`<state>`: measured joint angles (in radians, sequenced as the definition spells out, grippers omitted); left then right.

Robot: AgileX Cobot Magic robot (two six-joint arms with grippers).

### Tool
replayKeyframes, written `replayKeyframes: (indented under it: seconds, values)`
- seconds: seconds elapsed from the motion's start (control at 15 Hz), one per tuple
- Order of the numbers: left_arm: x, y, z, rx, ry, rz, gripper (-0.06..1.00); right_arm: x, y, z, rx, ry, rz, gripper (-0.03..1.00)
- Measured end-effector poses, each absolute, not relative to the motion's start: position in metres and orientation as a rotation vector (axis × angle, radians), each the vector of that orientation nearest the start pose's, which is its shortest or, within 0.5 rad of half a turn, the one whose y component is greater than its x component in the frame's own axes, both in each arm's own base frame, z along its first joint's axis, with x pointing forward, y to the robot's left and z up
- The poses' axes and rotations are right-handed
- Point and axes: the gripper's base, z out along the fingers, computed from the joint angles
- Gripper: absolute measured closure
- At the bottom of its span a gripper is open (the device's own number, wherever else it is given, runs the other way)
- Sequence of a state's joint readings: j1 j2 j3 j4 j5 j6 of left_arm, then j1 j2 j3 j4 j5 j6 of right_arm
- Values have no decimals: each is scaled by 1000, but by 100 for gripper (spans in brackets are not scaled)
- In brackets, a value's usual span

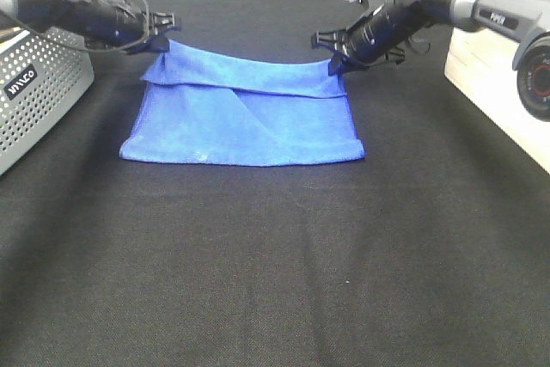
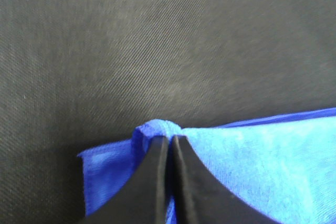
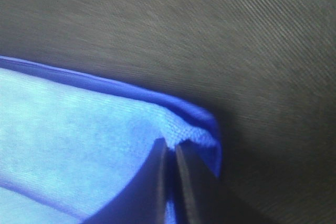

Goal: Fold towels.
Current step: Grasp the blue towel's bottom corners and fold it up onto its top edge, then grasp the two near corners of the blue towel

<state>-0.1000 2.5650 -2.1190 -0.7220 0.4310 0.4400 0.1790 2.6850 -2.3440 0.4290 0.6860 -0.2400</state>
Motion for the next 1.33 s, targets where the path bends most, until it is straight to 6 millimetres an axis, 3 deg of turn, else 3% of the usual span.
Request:
replayKeyframes:
  seconds: [0.07,0.13,0.2,0.33,0.6,1.07,1.33]
  values:
    - [562,-82,118,1,2283,-489,86,561,125,102,-208,2462,444,80]
    - [562,-82,118,3,2284,-488,73,561,125,103,-190,2460,449,60]
    - [562,-82,121,14,2286,-490,48,560,125,107,-189,2469,445,30]
    - [560,-83,127,37,2299,-502,23,554,125,123,-229,2512,446,14]
    - [544,-90,142,194,2435,-562,17,539,125,171,-280,2575,477,11]
    - [514,-93,156,160,2669,-691,17,516,125,177,-259,2809,547,11]
    - [458,-82,152,40,2751,-629,17,499,122,169,-216,2908,553,12]
